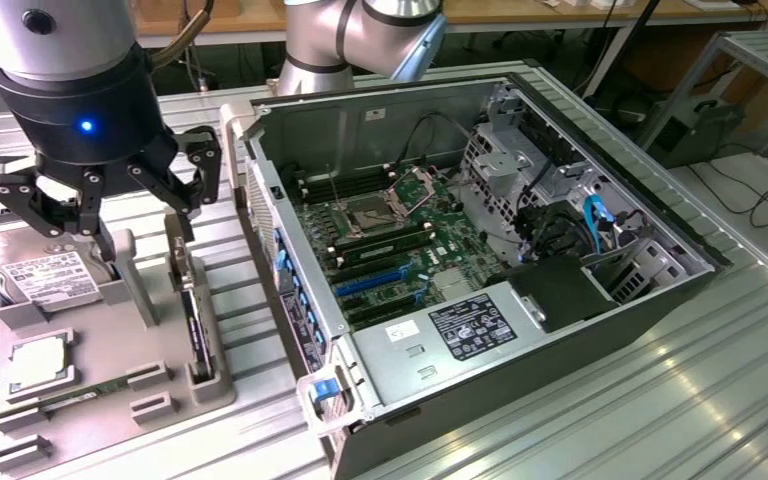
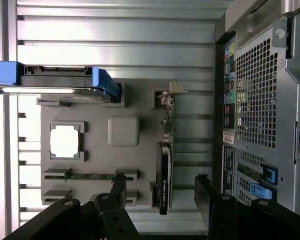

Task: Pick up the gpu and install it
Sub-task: 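Pick up the gpu and move the gpu toward the slot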

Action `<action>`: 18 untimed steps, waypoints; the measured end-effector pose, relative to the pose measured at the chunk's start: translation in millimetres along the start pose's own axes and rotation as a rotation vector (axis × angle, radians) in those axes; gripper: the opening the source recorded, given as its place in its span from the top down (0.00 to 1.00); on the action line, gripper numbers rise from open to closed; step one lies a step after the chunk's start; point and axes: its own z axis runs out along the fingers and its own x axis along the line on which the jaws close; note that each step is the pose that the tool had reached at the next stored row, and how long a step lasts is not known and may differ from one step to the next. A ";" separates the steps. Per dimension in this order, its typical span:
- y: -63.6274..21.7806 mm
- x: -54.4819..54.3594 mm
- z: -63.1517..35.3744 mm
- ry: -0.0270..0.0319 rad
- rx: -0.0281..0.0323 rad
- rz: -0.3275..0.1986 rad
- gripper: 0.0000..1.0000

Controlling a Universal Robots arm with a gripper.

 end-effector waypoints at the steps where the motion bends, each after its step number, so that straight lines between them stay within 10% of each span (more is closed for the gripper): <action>1: 0.0 0.0 1.0 0.0001 -0.0001 0.000 0.34; 18: -0.7 0.4 17.5 0.0043 -0.0001 0.000 0.34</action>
